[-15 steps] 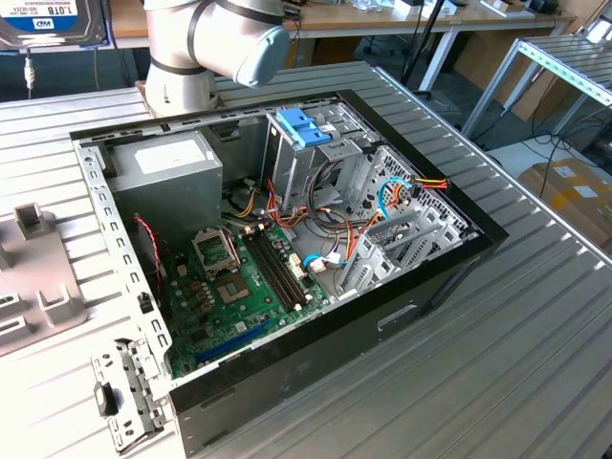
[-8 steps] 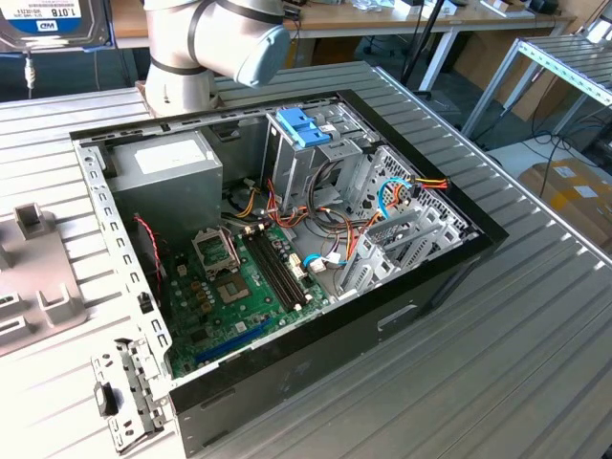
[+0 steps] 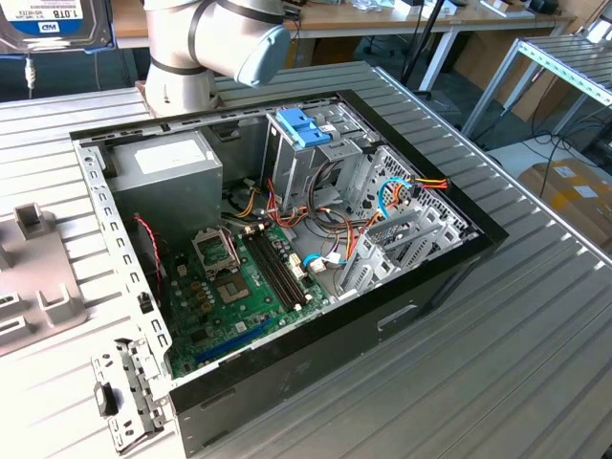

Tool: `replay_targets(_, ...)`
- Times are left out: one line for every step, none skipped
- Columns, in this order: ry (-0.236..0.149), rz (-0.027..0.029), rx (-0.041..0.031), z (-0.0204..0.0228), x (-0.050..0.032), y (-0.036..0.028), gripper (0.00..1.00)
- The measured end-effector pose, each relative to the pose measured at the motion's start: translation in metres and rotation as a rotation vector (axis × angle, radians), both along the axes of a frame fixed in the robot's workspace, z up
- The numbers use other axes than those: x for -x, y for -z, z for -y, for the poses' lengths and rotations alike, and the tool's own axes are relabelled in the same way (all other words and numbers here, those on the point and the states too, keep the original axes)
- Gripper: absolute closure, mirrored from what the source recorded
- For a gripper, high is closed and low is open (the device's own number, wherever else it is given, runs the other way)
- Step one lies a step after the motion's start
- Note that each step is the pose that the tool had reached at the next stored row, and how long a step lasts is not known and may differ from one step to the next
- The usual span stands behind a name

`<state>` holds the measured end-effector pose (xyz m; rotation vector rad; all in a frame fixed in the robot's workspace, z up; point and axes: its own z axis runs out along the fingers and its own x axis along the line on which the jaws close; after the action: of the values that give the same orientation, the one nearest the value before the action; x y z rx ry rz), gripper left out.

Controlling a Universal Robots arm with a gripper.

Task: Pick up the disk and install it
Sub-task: 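Pick up the disk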

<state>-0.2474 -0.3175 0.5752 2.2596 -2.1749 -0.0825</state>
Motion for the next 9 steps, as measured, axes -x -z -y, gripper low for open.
replay_targets(0.0,0.0,0.0,0.0008,-0.0003,0.0,0.63)
replay_targets(0.0,0.0,0.0,0.0013,-0.0004,0.0,0.63)
replay_targets(0.0,0.0001,-0.0001,0.0023,-0.0007,0.0001,0.63)
replay_targets(0.0,0.0001,0.0,0.0027,-0.0009,0.0001,0.63)
replay_targets(0.0,0.0001,-0.0001,0.003,-0.001,0.0001,0.63)
replay_targets(0.0,0.0001,-0.0001,0.0035,-0.0012,0.0001,0.63)
replay_targets(0.0,0.0,0.0,0.0037,-0.0012,0.0001,0.63)
replay_targets(0.0,0.0001,-0.0001,0.0039,-0.0013,0.0001,0.63)
replay_targets(0.0,0.0001,0.0,0.0042,-0.0015,0.0001,0.63)
